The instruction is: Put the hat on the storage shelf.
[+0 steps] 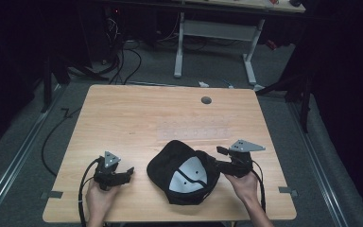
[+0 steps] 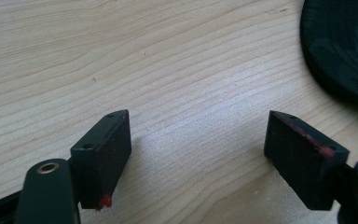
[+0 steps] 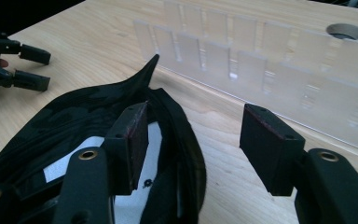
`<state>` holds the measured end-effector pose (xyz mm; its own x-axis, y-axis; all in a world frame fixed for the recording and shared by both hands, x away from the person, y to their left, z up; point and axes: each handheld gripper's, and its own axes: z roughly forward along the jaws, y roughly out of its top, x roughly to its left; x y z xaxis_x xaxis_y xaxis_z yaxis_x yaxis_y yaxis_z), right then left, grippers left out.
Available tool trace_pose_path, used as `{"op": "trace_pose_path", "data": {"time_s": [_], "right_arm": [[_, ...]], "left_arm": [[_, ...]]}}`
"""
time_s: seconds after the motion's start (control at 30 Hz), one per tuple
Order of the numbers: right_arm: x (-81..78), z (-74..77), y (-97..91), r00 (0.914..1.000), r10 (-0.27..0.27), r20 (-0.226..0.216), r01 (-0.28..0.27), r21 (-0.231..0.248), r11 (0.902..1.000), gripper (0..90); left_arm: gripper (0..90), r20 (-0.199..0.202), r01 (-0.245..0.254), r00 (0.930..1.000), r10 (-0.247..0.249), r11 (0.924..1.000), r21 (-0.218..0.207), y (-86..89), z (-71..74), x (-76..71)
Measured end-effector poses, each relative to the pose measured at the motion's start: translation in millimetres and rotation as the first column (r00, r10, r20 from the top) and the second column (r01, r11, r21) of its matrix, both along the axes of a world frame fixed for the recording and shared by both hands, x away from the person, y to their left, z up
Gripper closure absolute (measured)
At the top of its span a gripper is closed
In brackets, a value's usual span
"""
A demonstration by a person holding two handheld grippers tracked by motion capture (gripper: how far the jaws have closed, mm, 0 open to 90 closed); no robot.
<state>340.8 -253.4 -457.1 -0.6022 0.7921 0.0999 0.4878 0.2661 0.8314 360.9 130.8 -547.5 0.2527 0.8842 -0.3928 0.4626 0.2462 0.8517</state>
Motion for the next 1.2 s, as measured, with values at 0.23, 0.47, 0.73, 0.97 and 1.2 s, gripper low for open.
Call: {"op": "trace_pose_path", "data": {"time_s": [0.23, 0.47, 0.73, 0.97, 1.2], "right_arm": [[10.1, -5.7, 16.0, 0.9986, 0.044, -0.03, -0.045, -0.028, 0.9986, 43.3], [21.1, -14.1, 26.7, 0.9958, 0.068, -0.061, -0.071, -0.048, 0.9963, 42.6], [31.9, -25.6, 35.2, 0.9924, 0.077, -0.095, -0.084, -0.064, 0.9945, 39.5], [38.6, -35.3, 40.0, 0.9876, 0.091, -0.128, -0.102, -0.081, 0.9915, 40.0], [39.9, -43.2, 44.8, 0.9865, 0.104, -0.127, -0.117, -0.104, 0.9877, 51.8]], "left_arm": [[23.2, 0.0, 0.0, 1.0, 0.0, 1.0, 0.0, 0.0, 0.0, 0.0], [23.2, 0.0, 0.0, 1.0, 0.0, 1.0, 0.0, 0.0, 0.0, 0.0], [23.2, 0.0, 0.0, 1.0, 0.0, 1.0, 0.0, 0.0, 0.0, 0.0], [23.3, 0.0, -0.002, 1.0, 0.002, 1.0, 0.0, -0.1, 0.0, 0.1], [23.5, 0.0, -0.003, 1.0, 0.003, 1.0, 0.0, -0.2, 0.0, 0.0]]}}
